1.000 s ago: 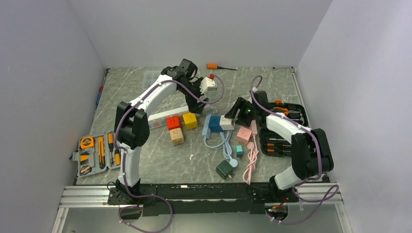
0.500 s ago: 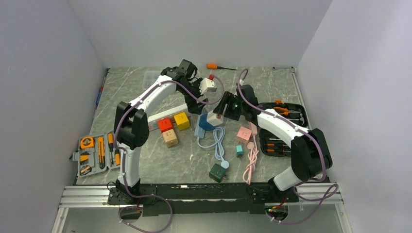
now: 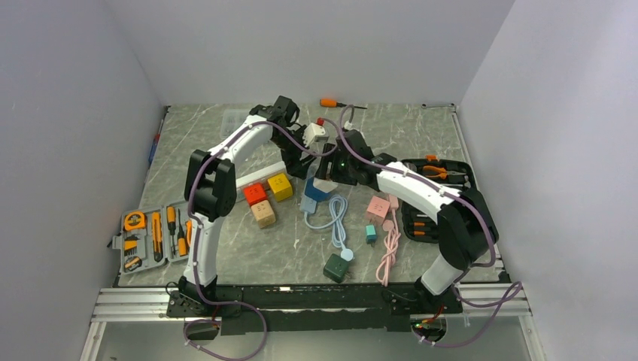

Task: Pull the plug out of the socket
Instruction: Remove the plug from the socket.

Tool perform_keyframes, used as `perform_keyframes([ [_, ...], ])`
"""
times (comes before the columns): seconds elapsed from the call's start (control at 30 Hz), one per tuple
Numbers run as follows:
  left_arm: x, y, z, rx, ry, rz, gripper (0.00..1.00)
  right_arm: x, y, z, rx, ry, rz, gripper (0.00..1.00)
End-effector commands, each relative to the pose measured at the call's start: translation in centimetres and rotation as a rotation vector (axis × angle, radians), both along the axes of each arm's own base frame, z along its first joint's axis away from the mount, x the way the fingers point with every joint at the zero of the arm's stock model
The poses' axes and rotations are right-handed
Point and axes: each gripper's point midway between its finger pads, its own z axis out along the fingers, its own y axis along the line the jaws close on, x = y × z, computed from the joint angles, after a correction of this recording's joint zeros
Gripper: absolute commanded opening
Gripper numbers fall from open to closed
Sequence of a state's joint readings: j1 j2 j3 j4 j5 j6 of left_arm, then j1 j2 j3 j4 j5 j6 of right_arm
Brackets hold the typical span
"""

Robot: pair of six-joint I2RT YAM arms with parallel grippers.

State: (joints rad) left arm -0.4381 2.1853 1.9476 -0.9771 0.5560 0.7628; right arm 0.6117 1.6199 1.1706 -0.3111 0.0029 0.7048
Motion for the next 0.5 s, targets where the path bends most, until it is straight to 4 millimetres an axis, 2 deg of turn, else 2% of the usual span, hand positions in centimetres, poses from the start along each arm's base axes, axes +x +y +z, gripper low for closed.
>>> perform_keyframes([
  [0.0, 1.1, -1.0, 1.9, -0.084, -0.004, -0.014, 0.97, 0.4, 1.0, 0.7, -0.057, -0.028, 0.002, 0.73],
  [0.1, 1.5, -1.7, 2.1, -0.112, 0.012, -0.01, 0.97, 0.4, 1.1, 0.5, -0.084, -0.029, -0.004, 0.67],
  [0.23, 1.5, -2.4, 1.7, -0.138, 0.048, -0.013, 0.98, 0.3, 0.8, 0.3, -0.131, -0.052, -0.019, 0.53],
  [0.4, 1.1, -2.6, 1.2, -0.147, 0.088, -0.031, 0.99, 0.6, 0.4, 2.1, -0.179, -0.155, -0.019, 0.38],
  [0.47, 0.9, -2.6, 0.8, -0.137, 0.107, -0.04, 0.99, 0.7, 0.2, 3.5, -0.204, -0.223, -0.012, 0.36],
])
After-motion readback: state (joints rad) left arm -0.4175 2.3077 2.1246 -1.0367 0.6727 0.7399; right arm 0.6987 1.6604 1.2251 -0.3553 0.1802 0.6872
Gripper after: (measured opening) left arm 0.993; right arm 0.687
